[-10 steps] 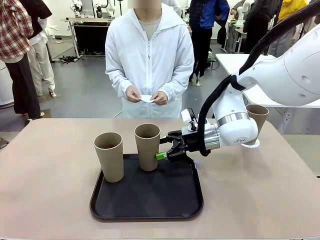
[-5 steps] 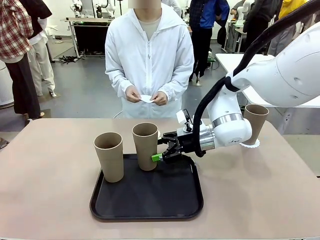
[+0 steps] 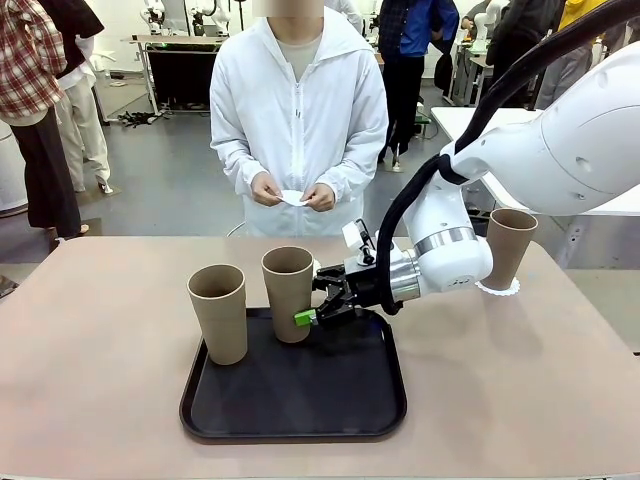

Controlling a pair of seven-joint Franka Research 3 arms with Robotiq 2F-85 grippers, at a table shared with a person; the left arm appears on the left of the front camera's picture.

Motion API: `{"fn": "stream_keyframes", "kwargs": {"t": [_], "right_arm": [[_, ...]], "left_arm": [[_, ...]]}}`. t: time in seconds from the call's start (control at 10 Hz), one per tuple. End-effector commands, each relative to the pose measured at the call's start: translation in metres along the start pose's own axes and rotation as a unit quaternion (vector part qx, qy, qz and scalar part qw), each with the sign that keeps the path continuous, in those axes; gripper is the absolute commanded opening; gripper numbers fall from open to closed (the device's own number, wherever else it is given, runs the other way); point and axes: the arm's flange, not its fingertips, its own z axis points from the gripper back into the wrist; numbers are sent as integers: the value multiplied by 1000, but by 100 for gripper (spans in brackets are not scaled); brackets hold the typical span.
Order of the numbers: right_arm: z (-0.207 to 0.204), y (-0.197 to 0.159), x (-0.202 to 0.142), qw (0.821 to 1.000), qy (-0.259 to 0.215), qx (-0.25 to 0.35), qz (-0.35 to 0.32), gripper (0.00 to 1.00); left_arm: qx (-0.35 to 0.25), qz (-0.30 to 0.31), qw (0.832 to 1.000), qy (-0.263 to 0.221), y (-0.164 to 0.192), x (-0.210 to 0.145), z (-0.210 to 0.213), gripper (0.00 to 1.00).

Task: Place coasters on the table and set cups on them.
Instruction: Take one Reusable plastic cup from the Flat Tray and place it on a coaster set by the human.

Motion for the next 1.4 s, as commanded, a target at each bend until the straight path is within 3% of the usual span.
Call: {"fn": "stream_keyframes", "kwargs": {"t": [0.0, 0.6, 0.7, 0.8, 0.9, 1.1, 1.2, 1.3], "right_arm": [[-9, -5, 2, 1000, 6, 24, -9, 100], [-28, -7, 9, 999, -3, 37, 18, 100], [-27, -8, 8, 999, -9, 38, 16, 41], [-26, -8, 8, 999, -10, 37, 17, 40], [-25, -7, 7, 999, -12, 36, 17, 0], [-18, 0, 20, 999, -17, 32, 19, 0], [-12, 7, 38, 999, -25, 29, 15, 24], [-5, 12, 60, 999, -13, 30, 12, 24]], "left_arm": [[-8, -6, 1000, -4, 0, 0, 1, 100], [-8, -6, 1000, -4, 0, 0, 1, 100], [-8, -6, 1000, -4, 0, 0, 1, 100], [-8, -6, 1000, -4, 0, 0, 1, 100], [-8, -6, 1000, -4, 0, 0, 1, 100], [-8, -6, 1000, -4, 0, 0, 1, 100], [-8, -6, 1000, -4, 0, 0, 1, 100], [-8, -6, 1000, -4, 0, 0, 1, 100]]}}
